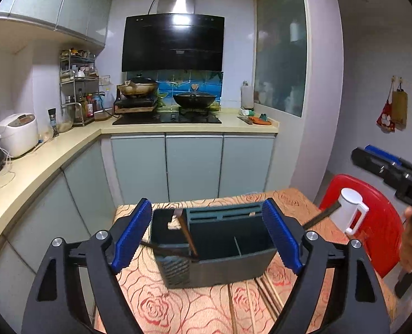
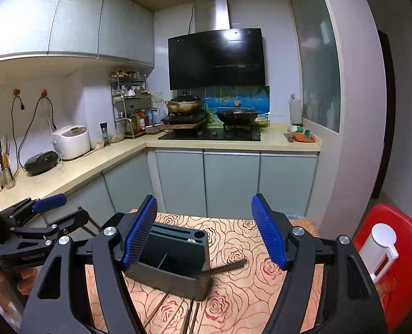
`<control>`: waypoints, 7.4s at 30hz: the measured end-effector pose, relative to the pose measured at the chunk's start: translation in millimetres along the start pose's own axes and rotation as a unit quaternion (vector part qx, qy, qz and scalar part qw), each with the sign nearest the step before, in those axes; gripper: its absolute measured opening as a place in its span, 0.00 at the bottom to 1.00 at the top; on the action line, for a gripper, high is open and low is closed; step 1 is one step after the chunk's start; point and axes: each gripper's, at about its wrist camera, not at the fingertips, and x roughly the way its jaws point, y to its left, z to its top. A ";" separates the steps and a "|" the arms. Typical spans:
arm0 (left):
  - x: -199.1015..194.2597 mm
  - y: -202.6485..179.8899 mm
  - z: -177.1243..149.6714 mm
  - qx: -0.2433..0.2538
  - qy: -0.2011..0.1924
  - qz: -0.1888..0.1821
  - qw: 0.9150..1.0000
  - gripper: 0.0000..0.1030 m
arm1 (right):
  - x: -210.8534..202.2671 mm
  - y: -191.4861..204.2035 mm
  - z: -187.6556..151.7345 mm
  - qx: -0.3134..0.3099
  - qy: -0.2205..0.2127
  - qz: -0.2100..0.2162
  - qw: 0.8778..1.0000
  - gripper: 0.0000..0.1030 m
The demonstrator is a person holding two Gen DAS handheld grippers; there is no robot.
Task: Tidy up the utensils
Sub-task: 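Open both tools to release the chopsticks and pull them back from the caddy, then lower both open tools toward the loose chopsticks on the table, then close the left tool on a light bamboo chopstick while the right tool grasps another chopstick, then lift both held chopsticks and lower them into the black caddy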
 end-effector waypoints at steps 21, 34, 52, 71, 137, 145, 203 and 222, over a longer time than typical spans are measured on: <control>-49.2 18.6 -149.0 -0.023 0.071 0.033 0.997 0.79 | -52.9 2.5 -133.8 -0.041 0.058 -0.019 0.997 0.66; -43.9 -7.7 -221.2 0.016 0.131 0.008 0.991 0.79 | -48.5 -7.6 -208.8 -0.008 0.119 -0.031 0.992 0.66; -25.5 -27.4 -262.5 0.063 0.201 -0.001 0.978 0.77 | -24.3 -9.8 -234.7 -0.011 0.170 -0.032 0.985 0.66; -20.4 -14.3 -259.4 0.034 0.210 0.004 0.977 0.75 | 46.0 -8.1 -236.1 0.040 0.286 0.008 0.957 0.51; -27.9 -25.5 -260.3 0.055 0.185 -0.018 0.981 0.10 | 7.6 7.0 -262.1 -0.029 0.247 0.021 0.968 0.11; -28.3 -23.6 -259.7 0.048 0.188 -0.024 0.981 0.06 | 6.6 5.6 -262.8 -0.024 0.244 0.022 0.969 0.06; -125.3 -0.9 -57.4 0.037 -0.024 -0.023 0.999 0.06 | -90.7 11.3 -67.0 -0.005 0.055 0.088 0.995 0.06; -101.3 -11.1 10.7 0.030 -0.032 -0.032 0.999 0.06 | -59.6 11.5 -3.6 -0.009 0.053 0.082 0.995 0.06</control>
